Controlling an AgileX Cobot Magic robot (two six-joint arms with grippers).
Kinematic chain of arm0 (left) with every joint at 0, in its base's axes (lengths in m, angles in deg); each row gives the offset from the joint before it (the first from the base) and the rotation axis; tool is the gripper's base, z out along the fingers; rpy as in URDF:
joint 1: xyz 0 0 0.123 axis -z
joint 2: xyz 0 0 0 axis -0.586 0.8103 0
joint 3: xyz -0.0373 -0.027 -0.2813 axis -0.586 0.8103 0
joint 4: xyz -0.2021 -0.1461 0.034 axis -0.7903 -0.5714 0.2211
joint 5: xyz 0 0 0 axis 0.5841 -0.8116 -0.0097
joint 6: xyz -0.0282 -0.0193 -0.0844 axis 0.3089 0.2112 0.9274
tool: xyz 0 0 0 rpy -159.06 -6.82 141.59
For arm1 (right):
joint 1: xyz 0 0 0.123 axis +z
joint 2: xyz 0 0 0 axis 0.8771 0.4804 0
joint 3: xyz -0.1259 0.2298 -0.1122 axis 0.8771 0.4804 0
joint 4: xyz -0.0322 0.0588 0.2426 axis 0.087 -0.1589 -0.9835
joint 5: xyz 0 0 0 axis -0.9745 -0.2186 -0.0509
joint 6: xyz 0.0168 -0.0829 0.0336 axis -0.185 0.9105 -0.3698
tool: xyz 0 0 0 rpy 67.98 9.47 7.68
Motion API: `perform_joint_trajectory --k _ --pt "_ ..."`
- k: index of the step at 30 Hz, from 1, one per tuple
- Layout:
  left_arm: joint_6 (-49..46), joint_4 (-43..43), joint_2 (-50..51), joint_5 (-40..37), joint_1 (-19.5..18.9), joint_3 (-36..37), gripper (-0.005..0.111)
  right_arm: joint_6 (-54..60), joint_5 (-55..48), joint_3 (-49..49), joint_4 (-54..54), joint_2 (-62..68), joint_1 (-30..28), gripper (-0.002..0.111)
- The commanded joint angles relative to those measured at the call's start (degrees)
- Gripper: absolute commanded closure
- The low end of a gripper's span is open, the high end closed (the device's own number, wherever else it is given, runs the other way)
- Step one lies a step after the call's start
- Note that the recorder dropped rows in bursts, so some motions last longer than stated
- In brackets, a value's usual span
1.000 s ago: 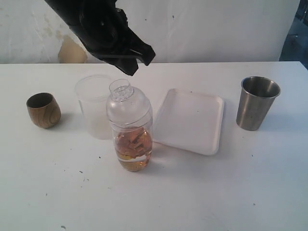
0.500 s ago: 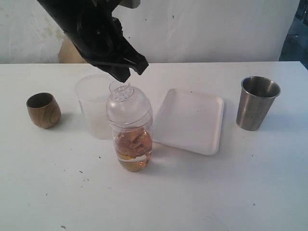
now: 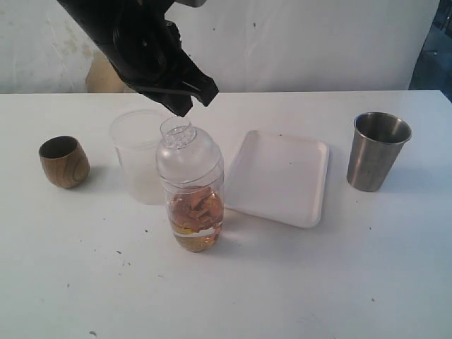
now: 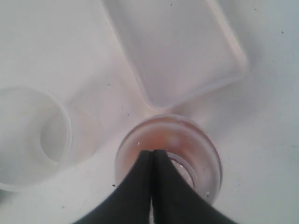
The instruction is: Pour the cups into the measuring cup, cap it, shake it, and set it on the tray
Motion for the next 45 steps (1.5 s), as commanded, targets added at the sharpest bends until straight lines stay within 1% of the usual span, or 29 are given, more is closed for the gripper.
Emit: perform_joint_trajectory --k 1,6,10,14,24,36,45 --pt "0.6 0.8 -0.2 -1.0 0.2 1.2 0.107 0.0 0.1 0.2 -0.1 -0.1 0.2 0.108" --pt "0.3 -0.7 -0.2 2.9 0.2 2.2 0.107 0.0 0.1 0.2 -0.1 -0.1 0.2 0.108" --pt "-0.7 -2.6 -0.1 4.4 0.2 2.2 0.107 0.0 0.1 0.2 -0.1 -0.1 0.2 0.108" --pt "-2.5 -5.8 -0.1 3.9 0.2 2.2 0.107 0.0 0.1 0.2 -0.1 -0.1 0.2 0.108" --pt "-2.6 -6.0 -0.1 0.3 0.2 2.2 0.107 0.0 0.1 0.2 0.0 -0.1 0.2 0.108" --pt "-4.0 -7.0 -0.1 1.0 0.2 2.2 0.107 0.0 0.1 0.2 -0.1 -0.1 0.2 0.108" --pt "-5.0 -7.0 -0.1 5.1 0.3 7.6 0.107 0.0 0.1 0.2 -0.1 -0.1 0.2 0.108"
